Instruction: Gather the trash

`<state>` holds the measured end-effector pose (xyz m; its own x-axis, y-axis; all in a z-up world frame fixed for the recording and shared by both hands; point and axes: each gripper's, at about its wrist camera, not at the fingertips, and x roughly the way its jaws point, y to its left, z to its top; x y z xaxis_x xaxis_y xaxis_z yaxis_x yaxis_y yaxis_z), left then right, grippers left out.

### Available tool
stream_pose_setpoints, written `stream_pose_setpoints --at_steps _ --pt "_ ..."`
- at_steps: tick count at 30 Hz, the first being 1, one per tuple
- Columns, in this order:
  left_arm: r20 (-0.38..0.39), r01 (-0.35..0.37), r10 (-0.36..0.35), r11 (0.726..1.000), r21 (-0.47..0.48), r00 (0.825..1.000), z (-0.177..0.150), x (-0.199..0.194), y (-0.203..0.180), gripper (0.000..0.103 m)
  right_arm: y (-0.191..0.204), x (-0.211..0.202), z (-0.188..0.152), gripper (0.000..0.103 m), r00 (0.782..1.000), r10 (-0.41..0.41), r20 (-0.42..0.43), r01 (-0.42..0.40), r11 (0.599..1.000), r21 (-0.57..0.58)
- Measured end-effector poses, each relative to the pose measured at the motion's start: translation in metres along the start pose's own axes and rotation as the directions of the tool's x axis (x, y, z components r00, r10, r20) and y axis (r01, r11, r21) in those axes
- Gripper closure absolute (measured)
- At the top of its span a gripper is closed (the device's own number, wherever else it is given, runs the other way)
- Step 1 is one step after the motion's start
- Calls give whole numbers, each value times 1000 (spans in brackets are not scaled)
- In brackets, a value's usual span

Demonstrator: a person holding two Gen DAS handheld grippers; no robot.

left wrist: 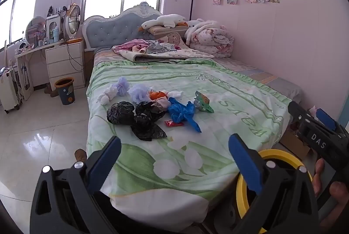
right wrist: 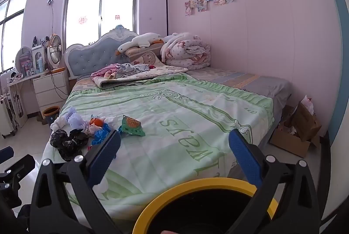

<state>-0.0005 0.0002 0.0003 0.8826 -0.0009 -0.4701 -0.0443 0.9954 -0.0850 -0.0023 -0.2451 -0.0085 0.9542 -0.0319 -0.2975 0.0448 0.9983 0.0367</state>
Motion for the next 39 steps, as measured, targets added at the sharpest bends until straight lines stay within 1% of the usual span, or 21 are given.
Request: stream_pose_setpoints --at_steps 8,9,39 --pt "-10 6 -6 1000 -4 1000 2 2 1 8 0 0 0 8 1000 1 -2 -1 1000 2" --pt "4 4 -4 1000 -4 1000 1 -3 0 8 0 0 0 8 1000 2 -2 -2 1000 3" --pt "4 8 -8 1000 -7 1000 4 -8 0 8 1 2 0 8 1000 11 -7 -11 1000 6"
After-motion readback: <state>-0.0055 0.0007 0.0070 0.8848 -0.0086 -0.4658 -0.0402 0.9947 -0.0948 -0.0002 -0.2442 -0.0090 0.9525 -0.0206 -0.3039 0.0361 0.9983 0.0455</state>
